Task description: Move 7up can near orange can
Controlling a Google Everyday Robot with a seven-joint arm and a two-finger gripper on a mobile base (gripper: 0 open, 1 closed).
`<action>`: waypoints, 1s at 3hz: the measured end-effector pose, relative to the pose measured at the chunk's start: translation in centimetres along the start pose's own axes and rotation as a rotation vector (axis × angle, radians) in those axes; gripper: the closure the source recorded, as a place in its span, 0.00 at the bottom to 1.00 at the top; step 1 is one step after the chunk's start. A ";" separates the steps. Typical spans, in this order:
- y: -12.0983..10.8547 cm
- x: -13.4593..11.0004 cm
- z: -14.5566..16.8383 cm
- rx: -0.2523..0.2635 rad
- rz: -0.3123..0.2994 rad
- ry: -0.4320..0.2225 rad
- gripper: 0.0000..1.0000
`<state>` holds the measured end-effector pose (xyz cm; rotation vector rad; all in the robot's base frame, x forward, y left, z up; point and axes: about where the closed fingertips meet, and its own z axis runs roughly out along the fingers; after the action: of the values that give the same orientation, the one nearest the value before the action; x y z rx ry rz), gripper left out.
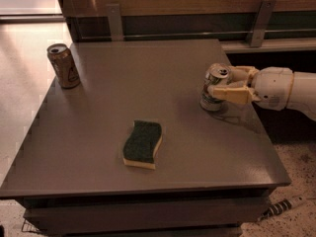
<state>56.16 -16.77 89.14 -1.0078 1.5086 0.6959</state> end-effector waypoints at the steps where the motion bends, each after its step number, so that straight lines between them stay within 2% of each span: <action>1: 0.1 -0.1 0.2 -0.003 -0.001 -0.001 1.00; 2: 0.0 -0.3 0.3 -0.006 0.000 -0.001 1.00; 3: -1.5 -3.1 1.8 -0.045 0.001 0.000 1.00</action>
Offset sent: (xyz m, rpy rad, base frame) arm 0.0019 0.0023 0.0026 0.0081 0.0033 0.0059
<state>58.31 -15.25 91.96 -1.0407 1.4993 0.7336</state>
